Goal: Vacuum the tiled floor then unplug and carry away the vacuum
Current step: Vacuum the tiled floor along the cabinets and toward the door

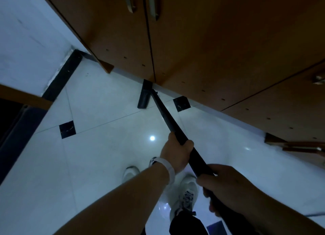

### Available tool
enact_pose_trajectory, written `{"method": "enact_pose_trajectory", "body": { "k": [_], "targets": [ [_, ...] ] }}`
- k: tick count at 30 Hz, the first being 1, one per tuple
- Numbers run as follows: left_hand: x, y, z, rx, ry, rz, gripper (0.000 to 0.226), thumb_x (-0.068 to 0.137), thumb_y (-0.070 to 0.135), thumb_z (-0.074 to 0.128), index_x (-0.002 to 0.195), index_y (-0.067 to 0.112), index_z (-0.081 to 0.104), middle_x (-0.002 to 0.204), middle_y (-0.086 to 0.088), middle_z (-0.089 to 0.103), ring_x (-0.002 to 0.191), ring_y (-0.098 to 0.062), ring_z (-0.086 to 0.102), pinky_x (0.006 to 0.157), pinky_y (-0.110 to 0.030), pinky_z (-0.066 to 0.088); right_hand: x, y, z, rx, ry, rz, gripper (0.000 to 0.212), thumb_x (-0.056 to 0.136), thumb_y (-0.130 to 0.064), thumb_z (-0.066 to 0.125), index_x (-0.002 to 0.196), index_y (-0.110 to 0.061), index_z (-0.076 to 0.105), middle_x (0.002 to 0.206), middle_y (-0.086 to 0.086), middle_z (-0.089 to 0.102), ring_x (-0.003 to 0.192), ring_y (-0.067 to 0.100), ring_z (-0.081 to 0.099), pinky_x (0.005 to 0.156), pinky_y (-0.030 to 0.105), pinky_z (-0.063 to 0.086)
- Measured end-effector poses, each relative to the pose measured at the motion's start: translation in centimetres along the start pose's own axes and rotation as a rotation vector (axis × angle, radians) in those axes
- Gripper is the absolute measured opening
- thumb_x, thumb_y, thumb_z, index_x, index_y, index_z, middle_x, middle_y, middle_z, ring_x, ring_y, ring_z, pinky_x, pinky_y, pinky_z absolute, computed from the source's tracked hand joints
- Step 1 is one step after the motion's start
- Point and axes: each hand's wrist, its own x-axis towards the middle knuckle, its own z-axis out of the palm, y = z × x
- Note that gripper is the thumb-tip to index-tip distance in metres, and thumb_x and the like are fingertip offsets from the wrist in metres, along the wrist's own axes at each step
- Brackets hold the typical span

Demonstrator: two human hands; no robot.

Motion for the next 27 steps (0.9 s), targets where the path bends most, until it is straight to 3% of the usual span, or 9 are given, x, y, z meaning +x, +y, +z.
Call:
{"method": "enact_pose_trajectory", "body": {
  "k": [3, 7, 11, 14, 18, 22, 27],
  "targets": [
    [1.1, -0.4, -3.2, -0.031, 0.034, 0.014, 0.034, 0.089, 0.031, 0.057, 0.116, 0.025, 0.039, 0.089, 0.007, 0.058, 0.090, -0.022, 0.062, 0.084, -0.040, 0.054, 0.9, -2.4, 2.7, -0.008, 0.030, -0.013, 0.019, 0.086, -0.010, 0.062, 0.095, 0.007, 0.061, 0.063, 0.015, 0.059, 0.051, 0.029, 0.057, 0.046, 0.030, 0.043],
    [2.1, -1.0, -7.6, -0.025, 0.060, 0.013, 0.046, 0.089, 0.031, 0.057, 0.129, 0.016, 0.041, 0.088, 0.006, 0.056, 0.091, -0.025, 0.062, 0.084, -0.041, 0.054, 1.9, -5.0, 6.5, 0.015, 0.034, -0.016, 0.021, 0.087, -0.011, 0.062, 0.095, 0.007, 0.059, 0.060, 0.009, 0.058, 0.045, 0.026, 0.056, 0.045, 0.027, 0.043],
    [3.2, -2.1, -11.8, -0.061, 0.079, 0.011, 0.045, 0.089, 0.030, 0.057, 0.128, 0.014, 0.043, 0.086, 0.009, 0.055, 0.086, -0.020, 0.062, 0.082, -0.040, 0.055, 2.9, -7.6, 10.2, 0.024, 0.019, -0.040, 0.012, 0.087, -0.011, 0.061, 0.078, -0.003, 0.058, 0.056, 0.006, 0.056, 0.037, 0.021, 0.054, 0.041, 0.023, 0.042],
    [4.0, -3.0, -14.3, -0.098, 0.094, 0.014, 0.049, 0.090, 0.030, 0.058, 0.133, 0.017, 0.041, 0.089, 0.007, 0.058, 0.082, -0.016, 0.060, 0.073, -0.031, 0.052, 3.8, -9.2, 12.7, 0.040, 0.033, -0.048, 0.014, 0.088, -0.009, 0.061, 0.075, -0.005, 0.057, 0.054, 0.006, 0.057, 0.033, 0.018, 0.052, 0.037, 0.019, 0.039],
    [4.9, -4.1, -16.3, -0.153, 0.113, 0.015, 0.057, 0.088, 0.032, 0.062, 0.138, 0.018, 0.037, 0.101, -0.003, 0.066, 0.089, -0.020, 0.065, 0.072, -0.028, 0.050, 4.9, -10.3, 15.4, 0.066, 0.087, -0.063, 0.009, 0.089, -0.010, 0.062, 0.082, -0.004, 0.063, 0.063, 0.009, 0.062, 0.038, 0.020, 0.057, 0.038, 0.020, 0.042],
    [5.3, -4.9, -16.7, -0.199, 0.068, 0.018, 0.061, 0.088, 0.031, 0.064, 0.141, 0.020, 0.035, 0.095, 0.002, 0.066, 0.082, -0.013, 0.066, 0.063, -0.020, 0.050, 5.5, -9.9, 16.9, 0.131, 0.127, -0.035, 0.009, 0.089, -0.012, 0.064, 0.094, -0.004, 0.064, 0.069, 0.011, 0.066, 0.042, 0.021, 0.057, 0.040, 0.023, 0.045],
    [4.5, -5.2, -15.5, -0.201, 0.016, 0.022, 0.060, 0.089, 0.028, 0.064, 0.141, 0.020, 0.037, 0.088, 0.004, 0.064, 0.080, -0.011, 0.065, 0.063, -0.020, 0.051, 5.3, -8.1, 17.2, 0.209, 0.165, 0.005, 0.013, 0.089, -0.013, 0.063, 0.099, -0.004, 0.061, 0.068, 0.012, 0.066, 0.042, 0.024, 0.057, 0.041, 0.026, 0.045]
  ]
}}
